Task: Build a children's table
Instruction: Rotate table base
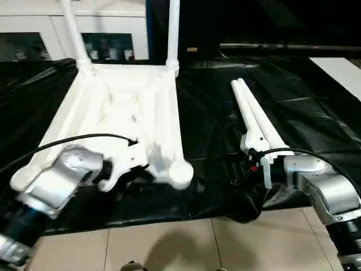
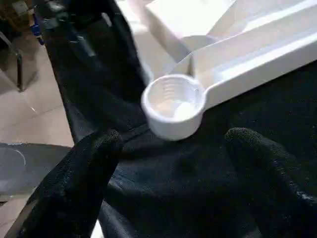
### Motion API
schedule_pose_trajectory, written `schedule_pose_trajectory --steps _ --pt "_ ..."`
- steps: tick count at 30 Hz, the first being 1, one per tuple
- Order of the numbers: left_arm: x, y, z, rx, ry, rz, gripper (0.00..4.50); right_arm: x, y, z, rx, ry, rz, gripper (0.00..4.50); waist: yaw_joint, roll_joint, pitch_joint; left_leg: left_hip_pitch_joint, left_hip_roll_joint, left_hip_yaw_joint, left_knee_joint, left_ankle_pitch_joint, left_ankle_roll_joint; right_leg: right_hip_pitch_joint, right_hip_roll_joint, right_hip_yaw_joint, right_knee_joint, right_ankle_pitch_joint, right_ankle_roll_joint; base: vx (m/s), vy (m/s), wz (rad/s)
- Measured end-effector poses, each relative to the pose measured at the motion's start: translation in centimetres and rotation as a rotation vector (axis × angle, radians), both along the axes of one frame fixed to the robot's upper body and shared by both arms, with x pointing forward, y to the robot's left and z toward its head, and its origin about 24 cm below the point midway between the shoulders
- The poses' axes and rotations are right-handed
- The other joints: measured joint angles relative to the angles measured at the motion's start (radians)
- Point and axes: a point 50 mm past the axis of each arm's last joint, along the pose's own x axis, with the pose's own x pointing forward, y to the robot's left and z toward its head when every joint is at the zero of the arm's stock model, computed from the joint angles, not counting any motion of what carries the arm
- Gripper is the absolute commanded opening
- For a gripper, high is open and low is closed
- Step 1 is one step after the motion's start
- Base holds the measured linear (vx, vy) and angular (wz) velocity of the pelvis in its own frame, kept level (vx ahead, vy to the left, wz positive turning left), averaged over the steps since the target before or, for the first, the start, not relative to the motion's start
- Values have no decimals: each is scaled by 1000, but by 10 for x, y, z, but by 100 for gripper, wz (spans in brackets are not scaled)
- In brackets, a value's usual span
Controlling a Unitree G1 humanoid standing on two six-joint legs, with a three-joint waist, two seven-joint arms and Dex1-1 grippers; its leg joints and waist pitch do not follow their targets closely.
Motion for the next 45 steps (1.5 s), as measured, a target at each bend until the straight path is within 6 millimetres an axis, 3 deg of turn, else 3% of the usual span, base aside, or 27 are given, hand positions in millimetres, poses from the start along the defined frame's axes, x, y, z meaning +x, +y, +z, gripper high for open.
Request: schedule_pose_trajectory --steps 9,12,16,20,28,30,32,34,35,36,37,38,39,40,41,43,44,45 --pt "18 -5 4 -44 -147 145 216 2 0 0 -30 -26 -16 386 1 -1 0 -2 0 0 2 0 0 0 0 0 -1 0 0 0 0 0" --pt "14 -12 18 -181 -183 146 216 4 0 2 -17 -58 -59 386 1 -1 0 -3 0 0 3 0 0 0 -1 0 0 0 0 0 0 0" --pt "4 -28 40 -502 -258 207 216 12 0 9 68 -131 -262 386 0 -1 -1 -7 0 1 4 0 0 0 -1 0 -2 0 -2 0 0 0" --pt "11 -29 52 -662 -441 558 216 20 2 0 98 -151 -600 386 -4 0 -2 -8 0 1 4 0 0 0 -1 0 -2 -1 0 0 0 0" --pt "5 -10 20 -548 -570 1019 216 17 -8 -18 58 -192 -948 386 -24 2 -3 -8 -1 -1 3 0 0 -1 1 -1 -7 -2 8 0 0 0" --pt "7 -6 19 -495 -610 1057 216 18 -6 -17 33 -224 -954 386 -32 5 -4 -8 6 -8 3 0 0 2 8 -2 -15 1 6 0 0 0" --pt "8 -3 21 -463 -648 1089 216 18 1 -16 34 -237 -944 386 -51 10 -4 -7 20 -22 2 1 -2 13 22 -12 -28 11 -9 9 -50 1" --pt "9 -1 23 -467 -664 1121 216 19 8 -14 56 -235 -941 386 -62 11 -5 -6 39 -26 2 4 -8 13 30 -27 -11 2 -36 16 -99 5" --pt "10 0 24 -479 -666 1138 216 21 10 -12 62 -242 -934 386 -67 7 -8 -5 45 -25 2 7 -10 4 31 -33 7 -12 -54 17 -119 5" --pt "10 -1 24 -486 -662 1144 216 22 10 -10 64 -250 -933 386 -69 5 -9 -4 44 -15 5 7 -9 1 33 -35 16 -20 -53 12 -123 2" --pt "10 -4 23 -502 -651 1147 216 22 7 -10 59 -258 -937 386 -62 3 -9 -13 38 -13 27 -19 33 -2 36 -33 20 -23 -51 4 -119 0" --pt "10 -8 23 -512 -643 1136 216 21 5 -10 53 -262 -941 386 -55 3 -8 -19 17 -12 47 -37 64 -3 36 -33 19 -28 -45 4 -119 0" --pt "11 -14 23 -525 -631 1116 216 21 3 -10 46 -265 -939 386 -49 3 -8 -17 -10 -12 43 -39 67 -3 37 -32 19 -28 -44 -12 -116 0" --pt "11 -18 24 -530 -624 1092 216 21 2 -10 40 -269 -930 386 -38 3 -8 -17 -32 -23 39 -34 59 -5 45 -32 16 -27 -44 -22 -90 -11" --pt "11 -18 23 -528 -623 1089 216 21 4 -10 41 -269 -919 386 -31 3 -8 -17 -32 -30 36 -33 56 -5 49 -35 12 -27 -43 -22 -90 -11" --pt "11 -20 23 -529 -621 1084 216 21 8 -10 43 -265 -895 386 -28 6 -10 -18 -24 -31 29 -23 37 -4 58 -41 -1 -17 -42 -9 -35 -6" --pt "11 -21 23 -531 -619 1082 216 21 9 -10 44 -264 -892 386 -27 6 -10 -23 -25 -47 26 -21 35 0 52 -54 -4 -14 -46 0 0 0" --pt "11 -22 23 -535 -617 1078 216 21 8 -11 41 -263 -895 386 -31 10 -11 -31 -30 -65 27 -20 34 5 41 -79 -10 -13 -49 -8 -7 29"
